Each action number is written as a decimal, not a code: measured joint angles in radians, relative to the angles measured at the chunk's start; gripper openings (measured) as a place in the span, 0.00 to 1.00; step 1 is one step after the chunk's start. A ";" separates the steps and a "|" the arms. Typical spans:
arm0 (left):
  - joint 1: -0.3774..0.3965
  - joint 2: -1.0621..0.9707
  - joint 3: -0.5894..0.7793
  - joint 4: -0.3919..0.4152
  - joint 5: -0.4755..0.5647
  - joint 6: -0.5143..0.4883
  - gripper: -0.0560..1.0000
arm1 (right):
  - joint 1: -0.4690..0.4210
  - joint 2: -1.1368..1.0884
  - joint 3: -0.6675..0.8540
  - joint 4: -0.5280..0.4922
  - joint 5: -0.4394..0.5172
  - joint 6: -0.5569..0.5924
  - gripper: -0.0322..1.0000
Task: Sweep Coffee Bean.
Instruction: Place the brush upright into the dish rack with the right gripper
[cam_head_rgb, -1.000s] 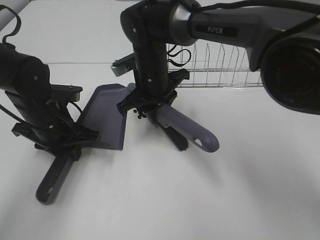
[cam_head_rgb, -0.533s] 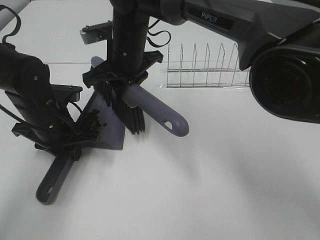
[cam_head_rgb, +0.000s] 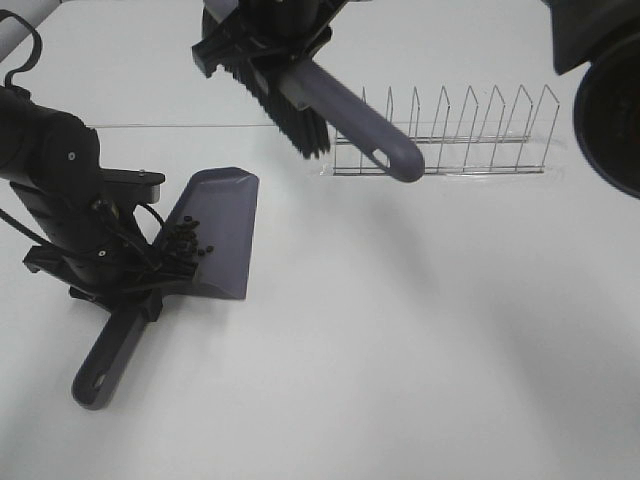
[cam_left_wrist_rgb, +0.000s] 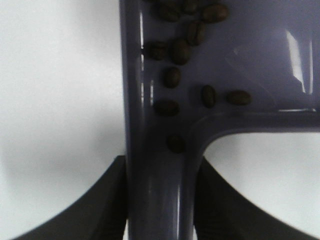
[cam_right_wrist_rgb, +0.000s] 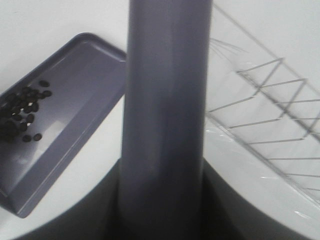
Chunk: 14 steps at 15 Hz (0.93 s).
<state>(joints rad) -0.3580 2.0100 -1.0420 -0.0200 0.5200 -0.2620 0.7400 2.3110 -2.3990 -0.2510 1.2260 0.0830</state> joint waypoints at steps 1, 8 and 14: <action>0.000 0.000 0.000 0.000 0.000 0.000 0.39 | -0.006 -0.024 0.000 -0.030 0.000 0.001 0.37; 0.000 0.000 0.000 0.000 0.000 0.000 0.39 | -0.212 -0.162 0.107 0.010 0.000 0.025 0.37; 0.000 0.000 0.000 0.000 0.000 0.000 0.39 | -0.424 -0.412 0.554 0.081 0.001 0.059 0.37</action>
<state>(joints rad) -0.3580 2.0100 -1.0420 -0.0200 0.5200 -0.2620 0.3160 1.8990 -1.8450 -0.1700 1.2270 0.1420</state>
